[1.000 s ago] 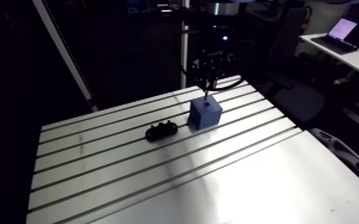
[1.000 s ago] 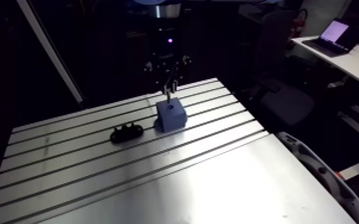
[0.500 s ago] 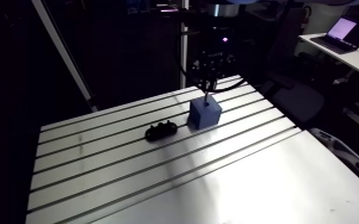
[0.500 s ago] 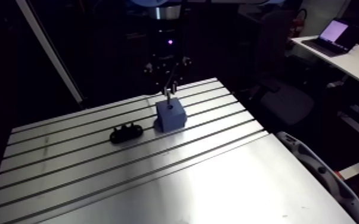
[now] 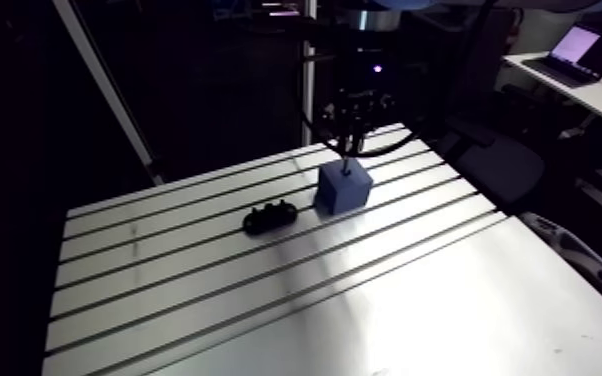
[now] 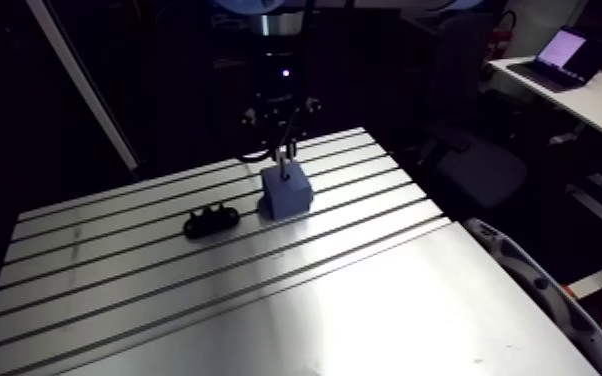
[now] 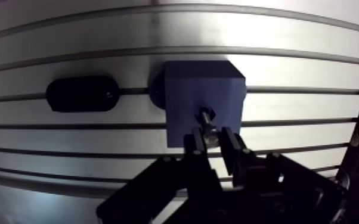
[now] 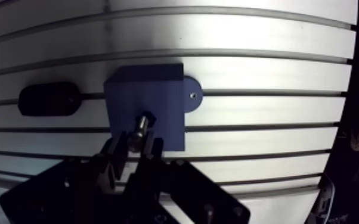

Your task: Pick up the M10 bolt and insert it into the hex recess until seated.

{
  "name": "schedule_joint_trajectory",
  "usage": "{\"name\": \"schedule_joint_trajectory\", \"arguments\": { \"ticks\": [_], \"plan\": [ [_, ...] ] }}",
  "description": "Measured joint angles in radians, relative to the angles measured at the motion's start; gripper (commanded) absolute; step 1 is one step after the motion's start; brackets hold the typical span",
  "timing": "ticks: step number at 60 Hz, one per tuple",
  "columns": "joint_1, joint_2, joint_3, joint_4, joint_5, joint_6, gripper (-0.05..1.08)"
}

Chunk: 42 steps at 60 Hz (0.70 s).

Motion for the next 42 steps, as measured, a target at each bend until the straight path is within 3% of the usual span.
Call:
{"name": "schedule_joint_trajectory", "arguments": {
  "ticks": [42],
  "plan": [
    [-0.001, 0.003, 0.006, -0.002, 0.0, 0.002, 0.75]
  ]
}}
